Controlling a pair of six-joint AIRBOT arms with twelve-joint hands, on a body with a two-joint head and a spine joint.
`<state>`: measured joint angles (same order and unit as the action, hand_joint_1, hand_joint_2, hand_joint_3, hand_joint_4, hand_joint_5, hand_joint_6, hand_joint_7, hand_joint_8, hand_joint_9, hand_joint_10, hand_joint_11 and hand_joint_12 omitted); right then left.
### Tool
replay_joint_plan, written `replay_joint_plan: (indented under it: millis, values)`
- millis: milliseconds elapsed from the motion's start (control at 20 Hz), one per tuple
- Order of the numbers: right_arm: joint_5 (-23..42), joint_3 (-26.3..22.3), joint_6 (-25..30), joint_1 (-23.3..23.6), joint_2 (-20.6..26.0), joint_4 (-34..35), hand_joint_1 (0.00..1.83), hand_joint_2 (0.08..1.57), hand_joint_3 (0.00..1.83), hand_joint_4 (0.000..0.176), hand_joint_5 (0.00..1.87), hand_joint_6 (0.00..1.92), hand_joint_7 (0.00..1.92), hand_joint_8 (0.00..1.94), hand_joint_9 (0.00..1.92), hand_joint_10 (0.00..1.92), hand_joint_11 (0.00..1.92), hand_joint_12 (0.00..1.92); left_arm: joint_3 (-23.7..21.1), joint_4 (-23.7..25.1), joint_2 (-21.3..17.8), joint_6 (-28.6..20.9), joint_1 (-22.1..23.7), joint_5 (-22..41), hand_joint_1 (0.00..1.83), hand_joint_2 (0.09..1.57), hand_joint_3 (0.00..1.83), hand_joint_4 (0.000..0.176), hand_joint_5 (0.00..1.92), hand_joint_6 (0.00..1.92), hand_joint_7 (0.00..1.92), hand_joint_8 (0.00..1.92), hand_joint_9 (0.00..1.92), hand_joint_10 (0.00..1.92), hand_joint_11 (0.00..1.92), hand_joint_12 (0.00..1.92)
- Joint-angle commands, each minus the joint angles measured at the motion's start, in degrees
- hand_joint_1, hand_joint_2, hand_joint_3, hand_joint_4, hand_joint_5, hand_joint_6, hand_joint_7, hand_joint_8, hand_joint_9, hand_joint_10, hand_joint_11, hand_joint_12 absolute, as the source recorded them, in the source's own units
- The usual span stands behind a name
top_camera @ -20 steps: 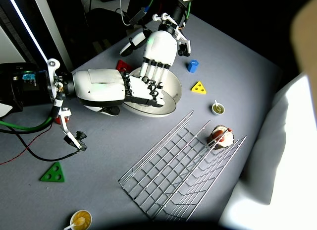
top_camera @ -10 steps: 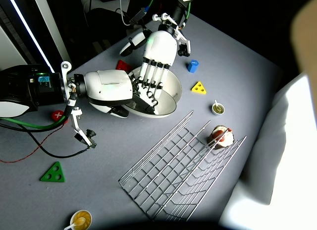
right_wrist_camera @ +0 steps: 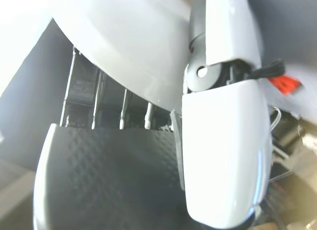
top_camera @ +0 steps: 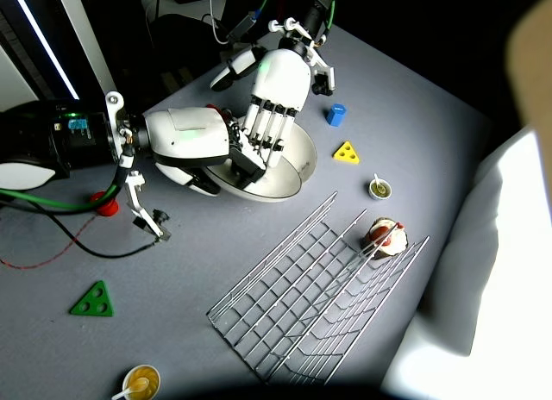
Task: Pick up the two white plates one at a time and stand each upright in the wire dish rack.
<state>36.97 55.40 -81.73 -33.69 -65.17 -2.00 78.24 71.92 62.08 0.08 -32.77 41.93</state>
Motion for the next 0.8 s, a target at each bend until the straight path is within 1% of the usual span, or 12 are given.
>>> replay_joint_plan:
  millis: [0, 50, 100, 150, 300, 350, 450, 600, 650, 700, 750]
  values:
    - [6.3, -0.6, -0.5, 0.6, 0.7, -0.2, 1.5, 1.06, 0.0, 0.0, 0.98, 0.95, 1.1, 0.51, 1.13, 0.71, 0.9, 1.45, 0.6, -4.1, -0.9, -0.1, 1.0, 3.3, 0.0, 0.93, 0.0, 0.0, 0.06, 0.0, 0.05, 0.0, 0.02, 0.0, 0.05, 0.01]
    - [6.2, -1.1, -0.5, 0.6, 1.2, -0.2, 1.5, 1.03, 0.0, 0.0, 1.04, 0.85, 1.19, 0.35, 1.21, 0.57, 0.97, 1.36, 1.1, -4.2, -1.3, -0.1, 1.6, 3.5, 0.0, 0.93, 0.0, 0.0, 0.05, 0.0, 0.05, 0.0, 0.02, 0.0, 0.06, 0.01]
    - [6.1, -1.6, -0.5, 0.6, 1.6, -0.2, 1.5, 1.02, 0.0, 0.0, 1.07, 0.78, 1.24, 0.26, 1.26, 0.49, 0.99, 1.33, 1.3, -4.2, -1.7, -0.1, 2.2, 3.7, 0.0, 0.94, 0.0, 0.0, 0.06, 0.0, 0.05, 0.0, 0.02, 0.0, 0.07, 0.01]
    - [5.9, -2.0, -0.5, 0.6, 2.1, -0.3, 1.5, 1.01, 0.0, 0.0, 1.07, 0.77, 1.27, 0.2, 1.27, 0.46, 1.0, 1.32, 1.5, -4.2, -2.4, -0.1, 3.1, 4.0, 0.0, 0.94, 0.0, 0.0, 0.06, 0.0, 0.05, 0.0, 0.02, 0.0, 0.07, 0.01]
    - [5.5, -2.7, -0.5, 0.6, 3.1, -0.3, 1.5, 1.01, 0.0, 0.0, 1.07, 0.77, 1.28, 0.19, 1.28, 0.45, 0.99, 1.32, 2.4, -3.9, -3.8, -0.1, 4.1, 4.3, 0.0, 0.94, 0.0, 0.0, 0.06, 0.0, 0.05, 0.0, 0.02, 0.0, 0.06, 0.01]
    - [5.3, -3.1, -0.5, 0.8, 3.6, -0.3, 1.5, 1.01, 0.0, 0.0, 1.07, 0.76, 1.31, 0.13, 1.3, 0.42, 1.01, 1.31, 2.9, -3.4, -4.2, -0.1, 4.1, 4.5, 0.0, 0.94, 0.0, 0.0, 0.08, 0.01, 0.07, 0.01, 0.04, 0.01, 0.08, 0.02]
    - [4.8, -4.1, -0.5, 1.5, 4.5, -0.2, 1.5, 1.01, 0.0, 0.0, 1.07, 0.76, 1.31, 0.12, 1.32, 0.39, 0.99, 1.32, 3.8, -1.5, -5.0, -0.1, 4.1, 4.7, 0.0, 0.94, 0.0, 0.0, 0.02, 0.0, 0.02, 0.0, 0.01, 0.0, 0.03, 0.0]
    - [4.4, -5.8, -0.5, 3.2, 5.9, 1.3, 1.5, 1.01, 0.0, 0.0, 1.08, 0.76, 1.31, 0.1, 1.29, 0.44, 0.99, 1.33, 4.6, -1.3, -6.2, -0.1, 3.6, 5.9, 0.0, 0.94, 0.0, 0.0, 0.06, 0.01, 0.04, 0.01, 0.03, 0.01, 0.06, 0.01]
    - [4.4, -6.7, -0.5, 4.1, 6.6, 2.3, 1.5, 1.01, 0.0, 0.0, 1.09, 0.76, 1.31, 0.12, 1.29, 0.41, 1.01, 1.28, 5.0, -1.3, -6.5, -0.1, 3.3, 6.2, 0.0, 0.94, 0.0, 0.0, 0.07, 0.01, 0.06, 0.01, 0.04, 0.01, 0.08, 0.02]
    - [4.4, -7.2, -0.5, 4.6, 7.1, 3.0, 1.5, 1.01, 0.0, 0.0, 1.1, 0.74, 1.25, 0.24, 1.32, 0.36, 1.02, 1.28, 5.2, -1.3, -6.7, -0.1, 3.2, 6.4, 0.0, 0.95, 0.0, 0.0, 0.05, 0.01, 0.05, 0.01, 0.03, 0.01, 0.07, 0.02]
    - [4.4, -7.9, -0.5, 5.5, 7.6, 3.8, 1.5, 1.01, 0.0, 0.0, 1.07, 0.76, 1.23, 0.3, 1.3, 0.39, 1.02, 1.28, 5.6, -1.3, -6.8, -0.1, 3.1, 6.7, 0.0, 0.95, 0.0, 0.0, 0.06, 0.01, 0.05, 0.01, 0.04, 0.01, 0.07, 0.02]
